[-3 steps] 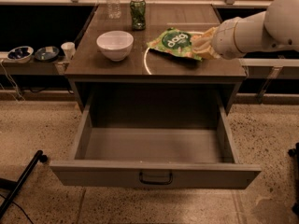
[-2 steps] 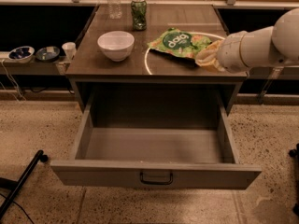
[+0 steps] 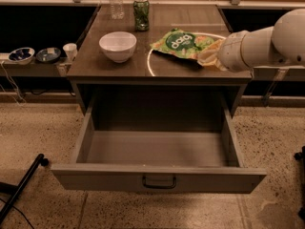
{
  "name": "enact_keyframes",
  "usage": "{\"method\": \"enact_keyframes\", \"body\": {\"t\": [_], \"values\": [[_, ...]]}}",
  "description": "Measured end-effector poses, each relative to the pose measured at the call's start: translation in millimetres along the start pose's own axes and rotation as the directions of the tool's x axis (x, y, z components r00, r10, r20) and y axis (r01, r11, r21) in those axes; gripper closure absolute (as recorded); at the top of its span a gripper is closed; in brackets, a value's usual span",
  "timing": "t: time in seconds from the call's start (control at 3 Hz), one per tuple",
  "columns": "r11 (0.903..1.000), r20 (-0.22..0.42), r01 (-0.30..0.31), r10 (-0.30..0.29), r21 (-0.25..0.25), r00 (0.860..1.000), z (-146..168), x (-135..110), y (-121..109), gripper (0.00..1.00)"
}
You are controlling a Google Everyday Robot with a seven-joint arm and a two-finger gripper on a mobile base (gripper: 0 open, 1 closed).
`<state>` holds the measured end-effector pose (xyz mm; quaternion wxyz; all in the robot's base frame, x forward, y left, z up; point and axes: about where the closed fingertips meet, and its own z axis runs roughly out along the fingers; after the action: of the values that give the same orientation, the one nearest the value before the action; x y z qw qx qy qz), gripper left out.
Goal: Place green rice chip bag into top drawer
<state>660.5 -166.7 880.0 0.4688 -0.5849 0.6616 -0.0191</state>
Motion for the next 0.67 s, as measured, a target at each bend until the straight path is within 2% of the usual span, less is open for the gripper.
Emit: {"method": "enact_keyframes", "body": {"t": [0.33, 0.67], "values": [[0.998, 0.001, 0.061, -0.061, 0.017, 0.998, 9, 4, -10, 0.21], [0.9897, 0.003, 0.141, -0.141, 0.026, 0.99, 19, 11, -18, 0.35]]}}
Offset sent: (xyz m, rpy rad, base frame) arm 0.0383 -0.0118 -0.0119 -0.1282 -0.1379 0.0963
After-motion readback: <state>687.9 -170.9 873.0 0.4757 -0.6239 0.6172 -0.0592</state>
